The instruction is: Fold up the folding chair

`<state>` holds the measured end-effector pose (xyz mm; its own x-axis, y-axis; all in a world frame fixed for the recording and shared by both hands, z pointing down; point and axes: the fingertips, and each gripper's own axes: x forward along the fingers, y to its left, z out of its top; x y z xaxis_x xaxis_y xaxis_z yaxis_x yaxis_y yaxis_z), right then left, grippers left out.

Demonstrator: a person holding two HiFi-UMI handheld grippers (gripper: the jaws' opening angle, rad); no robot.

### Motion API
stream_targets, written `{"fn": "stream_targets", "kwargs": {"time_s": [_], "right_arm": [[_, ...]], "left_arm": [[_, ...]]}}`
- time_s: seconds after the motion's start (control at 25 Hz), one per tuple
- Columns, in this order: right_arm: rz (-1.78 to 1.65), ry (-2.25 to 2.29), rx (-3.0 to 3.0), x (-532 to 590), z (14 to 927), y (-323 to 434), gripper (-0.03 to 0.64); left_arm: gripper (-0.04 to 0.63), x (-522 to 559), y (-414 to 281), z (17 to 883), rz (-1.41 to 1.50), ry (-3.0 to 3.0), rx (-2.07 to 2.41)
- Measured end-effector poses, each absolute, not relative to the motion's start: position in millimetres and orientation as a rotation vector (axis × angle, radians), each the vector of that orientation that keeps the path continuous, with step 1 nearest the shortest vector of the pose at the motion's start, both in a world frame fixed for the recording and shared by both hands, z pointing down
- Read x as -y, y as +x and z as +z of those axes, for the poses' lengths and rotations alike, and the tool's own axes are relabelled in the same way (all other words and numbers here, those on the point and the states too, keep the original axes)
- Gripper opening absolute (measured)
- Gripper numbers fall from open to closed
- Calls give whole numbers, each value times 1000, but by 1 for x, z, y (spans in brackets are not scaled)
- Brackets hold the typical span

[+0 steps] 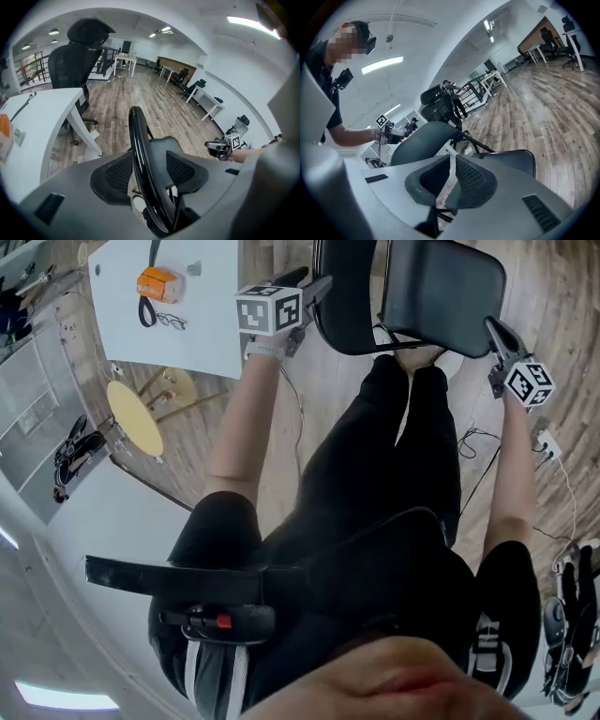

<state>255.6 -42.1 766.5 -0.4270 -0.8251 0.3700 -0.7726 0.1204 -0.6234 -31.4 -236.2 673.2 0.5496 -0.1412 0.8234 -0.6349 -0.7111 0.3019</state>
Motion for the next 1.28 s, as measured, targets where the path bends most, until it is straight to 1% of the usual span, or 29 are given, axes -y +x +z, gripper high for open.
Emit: {"fn": "stream_targets", "kwargs": {"time_s": [0.08,0.4,0.52,0.64,0.72,0.92,1.28], "right_arm": [[-1260,-1624,-2270,40,795,262,34],[-1476,-1570,-2021,30,888,305,218],[-1573,-1604,-1945,16,927,329,262],[-1701,-1595,-1890,0,965,348,280],[-1778,-1535,-1898,-2,983,353,305],[-1877,-1409,-1946,10,1016,363,310],[-2017,-1208,-1956,9,1061,358,310]], "left_arm": [[216,244,-34,690,1115,2157,615],[218,258,-26,711,1188,2074,535],[218,263,-21,717,1239,2072,551],[218,263,-16,722,1281,2060,547],[217,262,-14,725,1310,2051,537],[215,259,-11,735,1355,2009,530],[122,250,-6,740,1341,1949,502]]}}
